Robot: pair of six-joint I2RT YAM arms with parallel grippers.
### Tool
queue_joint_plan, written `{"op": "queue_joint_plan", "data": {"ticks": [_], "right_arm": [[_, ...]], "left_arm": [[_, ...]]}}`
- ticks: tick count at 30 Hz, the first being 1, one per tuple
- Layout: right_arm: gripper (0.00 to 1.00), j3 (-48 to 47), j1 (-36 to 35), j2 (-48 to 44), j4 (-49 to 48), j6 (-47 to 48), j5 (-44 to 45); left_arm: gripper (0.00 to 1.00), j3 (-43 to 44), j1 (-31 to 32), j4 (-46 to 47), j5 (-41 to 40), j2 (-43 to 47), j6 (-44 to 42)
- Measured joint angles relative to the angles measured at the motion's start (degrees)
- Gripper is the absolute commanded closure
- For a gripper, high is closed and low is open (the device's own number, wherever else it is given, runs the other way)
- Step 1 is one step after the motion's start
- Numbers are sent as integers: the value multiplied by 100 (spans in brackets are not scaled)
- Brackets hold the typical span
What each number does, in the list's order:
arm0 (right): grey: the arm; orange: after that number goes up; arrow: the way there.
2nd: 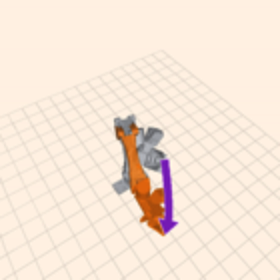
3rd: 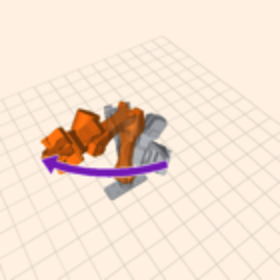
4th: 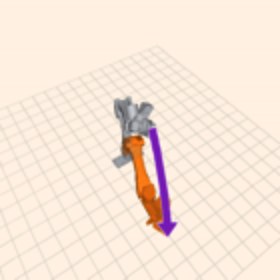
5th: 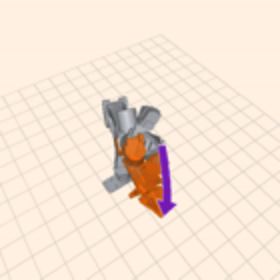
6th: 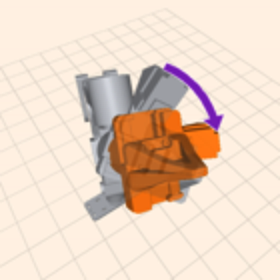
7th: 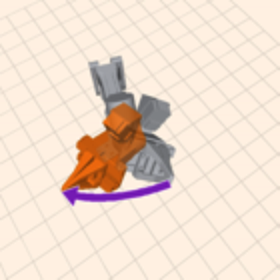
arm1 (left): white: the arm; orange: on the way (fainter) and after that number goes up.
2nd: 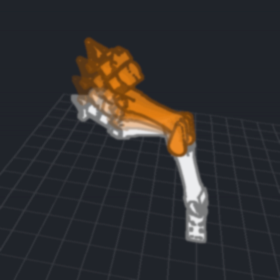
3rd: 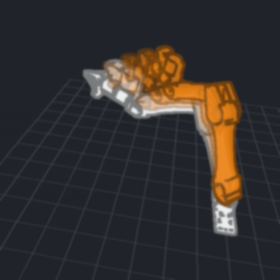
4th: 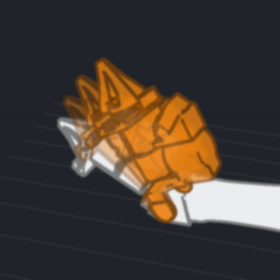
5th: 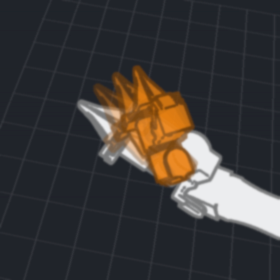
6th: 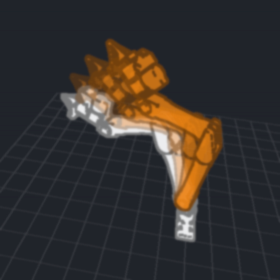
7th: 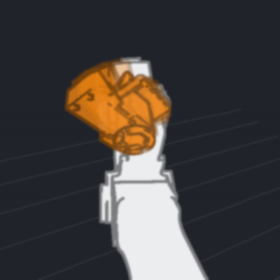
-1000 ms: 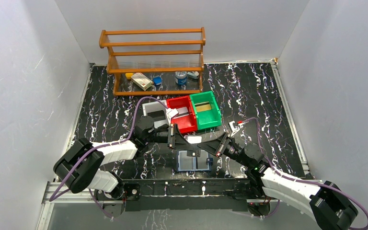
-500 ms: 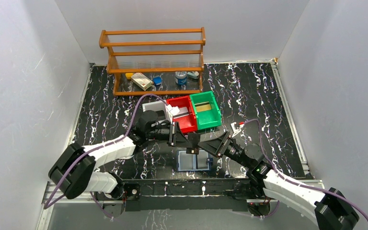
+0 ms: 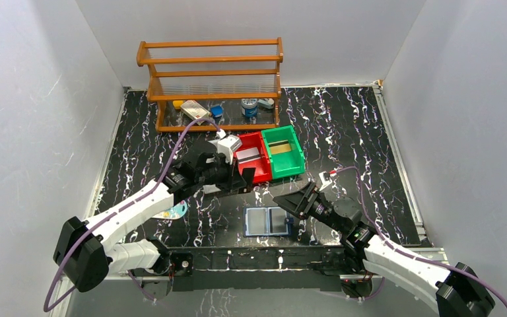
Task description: Take the credit cards out of the card holder
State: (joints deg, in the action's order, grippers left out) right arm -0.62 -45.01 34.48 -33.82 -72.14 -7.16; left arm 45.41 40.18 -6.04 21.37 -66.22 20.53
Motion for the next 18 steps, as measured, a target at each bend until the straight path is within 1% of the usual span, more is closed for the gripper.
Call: {"op": "queue_joint_plan", "data": {"ticks": [4, 8, 18], "right_arm": [[7, 0, 0, 0, 138, 35, 57], [6, 0, 0, -7, 278, 55, 103], [5, 0, 0, -37, 439, 85, 229]], "left_arm": [[100, 286, 0, -562, -789, 0, -754], [100, 424, 0, -841, -1456, 0, -1493], [100, 457, 0, -905, -2745, -118, -3724]]}}
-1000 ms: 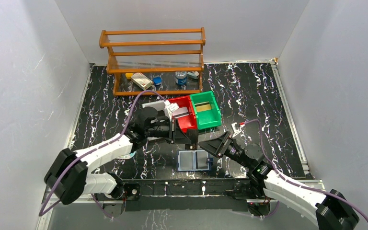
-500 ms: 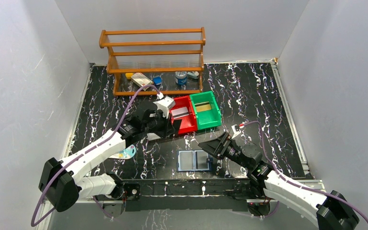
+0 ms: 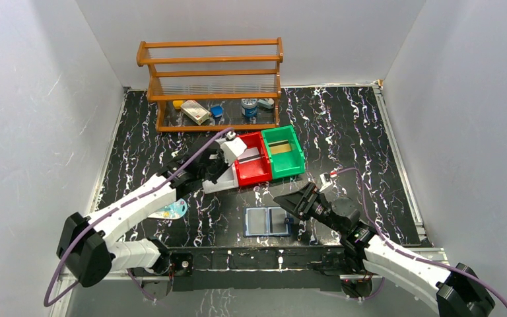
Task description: Take the credit cards out of the card holder
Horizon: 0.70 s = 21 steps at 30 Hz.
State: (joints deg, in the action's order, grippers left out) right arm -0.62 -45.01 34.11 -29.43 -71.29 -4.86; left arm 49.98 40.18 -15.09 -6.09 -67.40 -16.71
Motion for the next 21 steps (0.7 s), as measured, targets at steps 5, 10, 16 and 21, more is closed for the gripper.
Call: {"op": "queue_joint_plan", "data": {"ticks": [5, 10, 16, 21], "right_arm": [[5, 0, 0, 9, 87, 9, 44], [5, 0, 0, 13, 208, 7, 68], [5, 0, 0, 11, 264, -15, 116], [4, 0, 0, 4, 284, -35, 155]], "left_arm": [[100, 247, 0, 42, -713, -728, -861], [100, 428, -83, 101, -1213, -1410, -1458], [100, 527, -341, 269, -1342, -1847, -1862], [100, 533, -494, 483, -1425, -2081, -2129]]}}
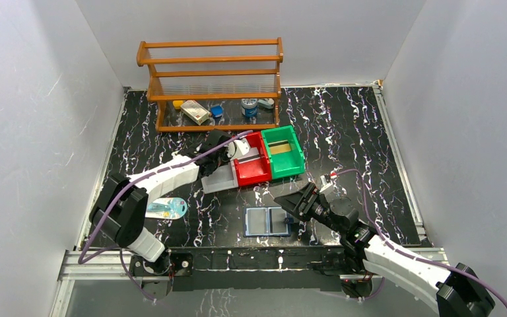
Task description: Take the credit cards out of the card holder
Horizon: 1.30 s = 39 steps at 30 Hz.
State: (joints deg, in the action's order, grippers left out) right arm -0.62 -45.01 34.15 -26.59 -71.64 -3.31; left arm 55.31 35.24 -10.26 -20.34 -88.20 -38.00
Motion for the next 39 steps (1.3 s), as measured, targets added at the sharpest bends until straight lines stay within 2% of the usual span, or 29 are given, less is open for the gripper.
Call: {"op": "queue_joint_plan", "data": {"ticks": [31, 34, 39], "right_arm": [[4, 0, 0, -345, 258, -164, 87], [4, 0, 0, -352, 264, -168, 107], [3, 0, 0, -420, 293, -179, 131]], "left_arm": [[97, -28, -393, 780, 133, -813, -409], [93, -59, -409, 870, 146, -966, -446], [79, -63, -439, 935, 199, -1019, -452]]}}
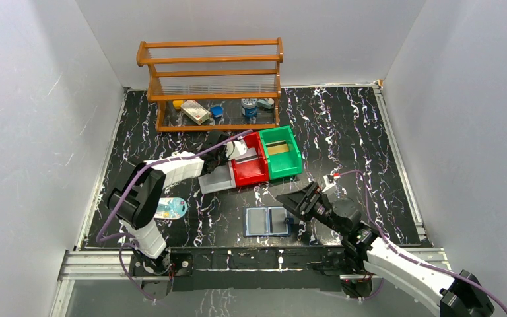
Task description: Take the credit cards out of the card holder
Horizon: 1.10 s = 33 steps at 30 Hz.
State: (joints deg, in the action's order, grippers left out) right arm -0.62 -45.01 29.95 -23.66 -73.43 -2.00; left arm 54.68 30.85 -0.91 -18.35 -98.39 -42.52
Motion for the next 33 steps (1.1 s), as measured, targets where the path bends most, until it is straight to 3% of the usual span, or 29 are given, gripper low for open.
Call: {"op": "queue_joint_plan", "data": {"ticks": [14, 23, 27, 33], "right_arm": [[3, 0, 0, -48, 7, -20, 42], [3, 0, 0, 11, 2, -33, 52], [3, 0, 0, 109, 0, -35, 50], [5, 0, 0, 238, 7, -28, 48]], "left_arm": [[57, -98, -37, -35, 291, 103, 166], [49, -170, -37, -177, 468, 647, 363], [38, -173, -37, -258, 560, 966, 496], [6, -195, -37, -260, 852, 1744, 1008]]}}
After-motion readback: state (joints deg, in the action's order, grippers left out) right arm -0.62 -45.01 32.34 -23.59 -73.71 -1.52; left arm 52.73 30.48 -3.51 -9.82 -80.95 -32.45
